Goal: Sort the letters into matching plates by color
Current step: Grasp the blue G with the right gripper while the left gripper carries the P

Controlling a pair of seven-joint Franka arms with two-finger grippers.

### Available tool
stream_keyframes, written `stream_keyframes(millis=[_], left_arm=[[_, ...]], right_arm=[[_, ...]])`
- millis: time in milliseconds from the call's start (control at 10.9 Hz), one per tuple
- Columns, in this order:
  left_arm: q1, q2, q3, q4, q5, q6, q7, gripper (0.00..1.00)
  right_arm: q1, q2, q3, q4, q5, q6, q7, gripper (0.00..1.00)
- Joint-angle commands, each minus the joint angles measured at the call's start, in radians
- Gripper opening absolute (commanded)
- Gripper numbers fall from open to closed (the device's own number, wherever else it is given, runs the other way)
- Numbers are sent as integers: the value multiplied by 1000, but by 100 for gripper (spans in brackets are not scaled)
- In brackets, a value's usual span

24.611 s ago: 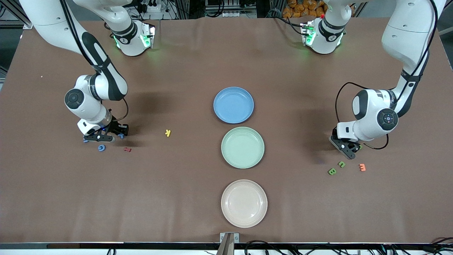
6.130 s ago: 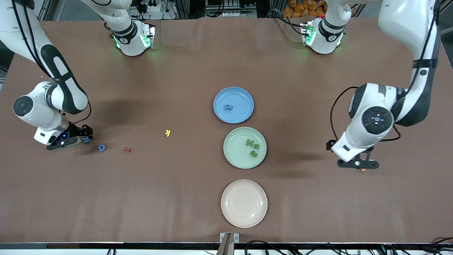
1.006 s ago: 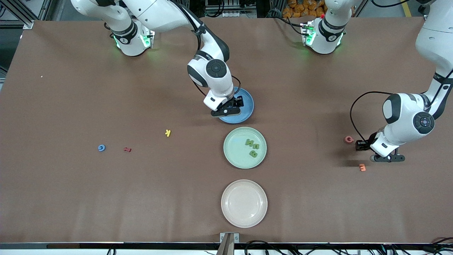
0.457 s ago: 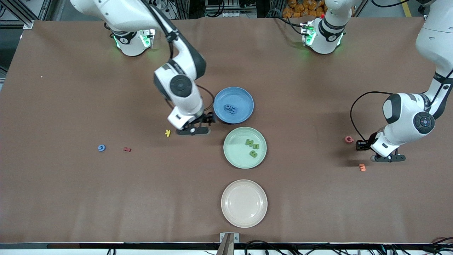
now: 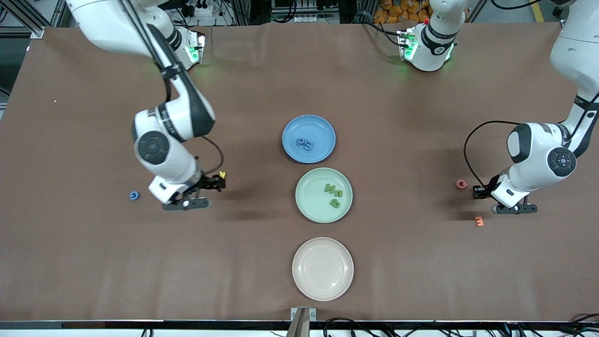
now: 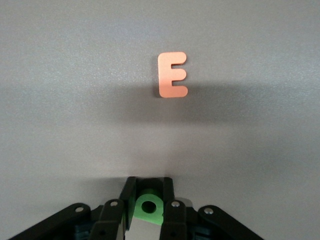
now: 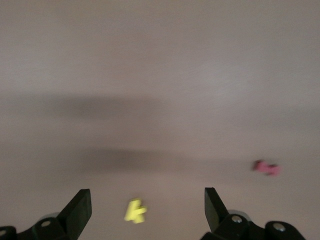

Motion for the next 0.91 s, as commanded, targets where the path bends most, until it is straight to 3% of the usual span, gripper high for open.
stream_keyframes(millis=[0,366,823], left_arm=[[-4,22,-14,-6,23,8,-21,0],[-44,-28,-20,3,24,3,-17,0],[-47,-117,-193,23,23,-39,-20,0]], right_arm=[[-137,-28,9,-26,5,-8,-190,100],[-300,-23,1,-59,3,-11,-372,100],[-408,-14,4,-92,5,25,-455,100]])
